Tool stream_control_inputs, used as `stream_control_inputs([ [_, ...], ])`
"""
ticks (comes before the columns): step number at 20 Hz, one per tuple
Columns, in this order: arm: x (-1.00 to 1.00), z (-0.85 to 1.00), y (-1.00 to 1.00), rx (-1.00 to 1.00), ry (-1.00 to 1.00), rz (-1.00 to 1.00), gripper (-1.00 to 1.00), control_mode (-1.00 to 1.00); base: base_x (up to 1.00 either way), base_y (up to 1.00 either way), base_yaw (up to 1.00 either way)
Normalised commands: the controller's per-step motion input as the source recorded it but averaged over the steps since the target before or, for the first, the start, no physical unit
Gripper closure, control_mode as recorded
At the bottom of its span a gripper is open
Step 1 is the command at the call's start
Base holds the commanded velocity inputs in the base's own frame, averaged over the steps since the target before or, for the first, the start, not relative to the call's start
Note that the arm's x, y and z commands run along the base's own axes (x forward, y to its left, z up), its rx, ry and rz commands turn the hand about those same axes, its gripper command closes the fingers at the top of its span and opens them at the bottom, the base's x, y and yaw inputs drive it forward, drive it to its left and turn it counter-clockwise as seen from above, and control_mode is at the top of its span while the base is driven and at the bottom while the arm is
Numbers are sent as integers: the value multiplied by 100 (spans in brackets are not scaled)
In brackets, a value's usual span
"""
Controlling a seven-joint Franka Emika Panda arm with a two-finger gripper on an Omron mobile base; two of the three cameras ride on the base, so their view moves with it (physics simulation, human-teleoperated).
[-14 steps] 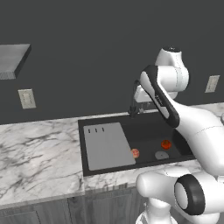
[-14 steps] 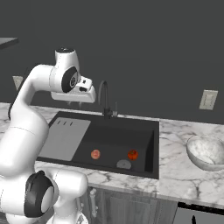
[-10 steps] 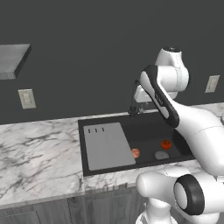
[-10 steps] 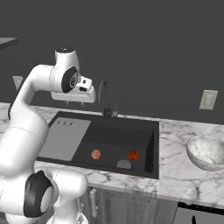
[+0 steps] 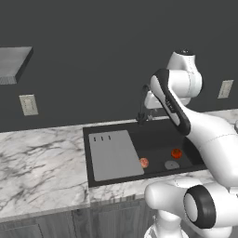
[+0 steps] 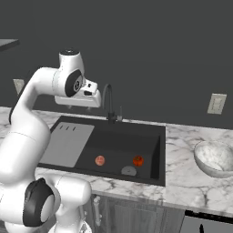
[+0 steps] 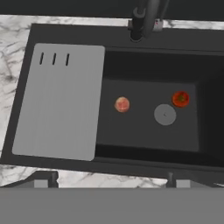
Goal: Remove the tomato and peach from the sink. Then move the bowl and cup from the counter to the sink for washing.
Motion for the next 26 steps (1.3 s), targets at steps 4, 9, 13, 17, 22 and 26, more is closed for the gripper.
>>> stream_control_inputs([
  [4,-14,0,-14,0,-3,0,-100,-100,0,0,0],
  [9,-20,0,-18,0,-7,0,-100,-100,0,0,0],
  [13,-22,0,-22,0,-8,0,-100,-100,0,0,0],
  [17,-22,0,-23,0,-5,0,-100,-100,0,0,0],
  [22,-18,-2,-23,0,0,0,-100,-100,0,0,0],
  [26,-16,-4,-21,0,0,0,-100,-100,0,0,0],
])
